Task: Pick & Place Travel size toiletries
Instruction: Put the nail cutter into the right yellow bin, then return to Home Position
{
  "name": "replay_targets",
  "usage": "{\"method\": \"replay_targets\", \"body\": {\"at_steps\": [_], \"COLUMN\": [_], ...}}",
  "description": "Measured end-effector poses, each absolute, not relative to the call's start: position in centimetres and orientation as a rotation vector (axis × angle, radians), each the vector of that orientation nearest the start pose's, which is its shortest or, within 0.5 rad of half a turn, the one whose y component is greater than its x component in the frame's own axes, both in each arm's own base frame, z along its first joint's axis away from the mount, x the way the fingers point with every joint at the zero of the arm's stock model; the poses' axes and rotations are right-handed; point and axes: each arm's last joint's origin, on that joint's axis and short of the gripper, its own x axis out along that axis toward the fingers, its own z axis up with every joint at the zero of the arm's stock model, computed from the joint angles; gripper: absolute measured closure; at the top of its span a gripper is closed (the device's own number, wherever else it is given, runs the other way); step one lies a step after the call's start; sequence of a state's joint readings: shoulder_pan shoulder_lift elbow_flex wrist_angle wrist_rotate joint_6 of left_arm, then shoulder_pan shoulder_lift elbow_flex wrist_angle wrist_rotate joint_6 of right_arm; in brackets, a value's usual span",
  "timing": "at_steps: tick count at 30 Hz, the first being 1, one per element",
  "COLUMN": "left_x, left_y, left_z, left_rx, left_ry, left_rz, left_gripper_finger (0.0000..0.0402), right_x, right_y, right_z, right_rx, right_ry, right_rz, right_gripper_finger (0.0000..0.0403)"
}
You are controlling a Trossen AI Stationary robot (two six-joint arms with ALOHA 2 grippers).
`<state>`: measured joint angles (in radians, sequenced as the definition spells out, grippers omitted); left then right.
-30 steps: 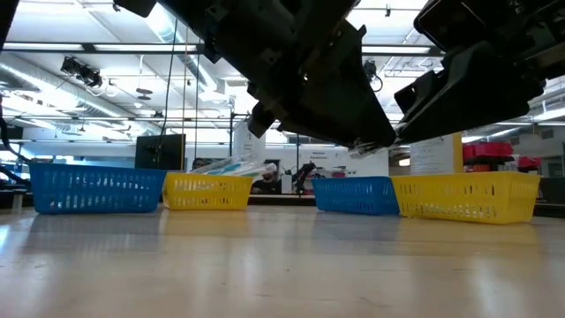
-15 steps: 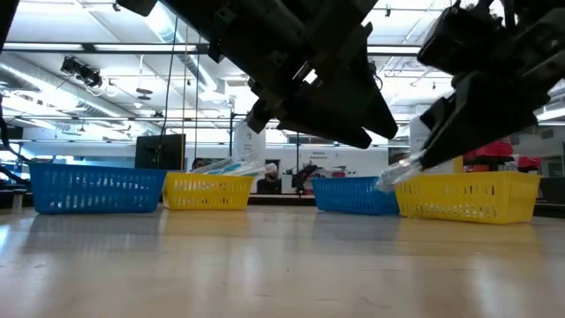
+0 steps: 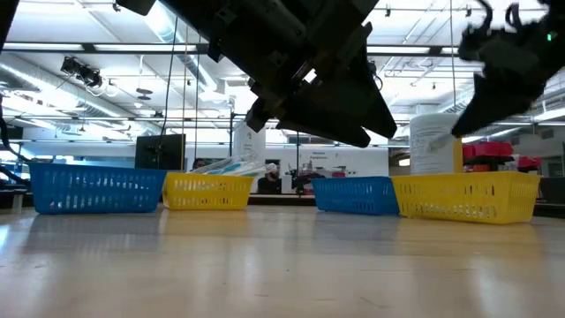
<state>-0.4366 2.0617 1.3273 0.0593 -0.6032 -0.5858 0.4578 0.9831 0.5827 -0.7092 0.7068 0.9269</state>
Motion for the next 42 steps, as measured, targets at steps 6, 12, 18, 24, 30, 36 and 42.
{"method": "replay_targets", "body": {"at_steps": [6, 12, 18, 24, 30, 36, 42], "left_x": [40.4, 40.4, 40.4, 40.4, 40.4, 40.5, 40.5], "left_y": [-17.0, -17.0, -17.0, -17.0, -17.0, -17.0, -17.1], "left_z": [15.9, 15.9, 15.9, 15.9, 15.9, 16.0, 16.0], "left_rx": [-0.21, -0.228, -0.23, -0.228, -0.224, -0.191, -0.196], "left_ry": [0.518, 0.515, 0.511, 0.512, 0.511, 0.513, 0.514], "left_rz": [0.326, 0.329, 0.328, 0.328, 0.327, 0.309, 0.296], "left_gripper_finger": [0.0242, 0.0242, 0.0242, 0.0242, 0.0242, 0.0242, 0.0252], "right_x": [15.2, 15.3, 15.6, 16.2, 17.6, 19.8, 20.9], "right_y": [5.0, 4.4, 3.8, 3.8, 4.3, 5.6, 6.5], "right_z": [17.4, 15.2, 14.2, 14.5, 16.7, 18.9, 20.4], "right_rx": [0.33, 0.312, 0.299, 0.269, 0.231, 0.288, 0.265], "right_ry": [0.741, 0.768, 0.788, 0.76, 0.706, 0.574, 0.465], "right_rz": [-0.647, -0.698, -0.734, -0.689, -0.616, -0.329, -0.067], "right_gripper_finger": [0.033, 0.0321, 0.0276, 0.0218, 0.0188, 0.0191, 0.0223]}}
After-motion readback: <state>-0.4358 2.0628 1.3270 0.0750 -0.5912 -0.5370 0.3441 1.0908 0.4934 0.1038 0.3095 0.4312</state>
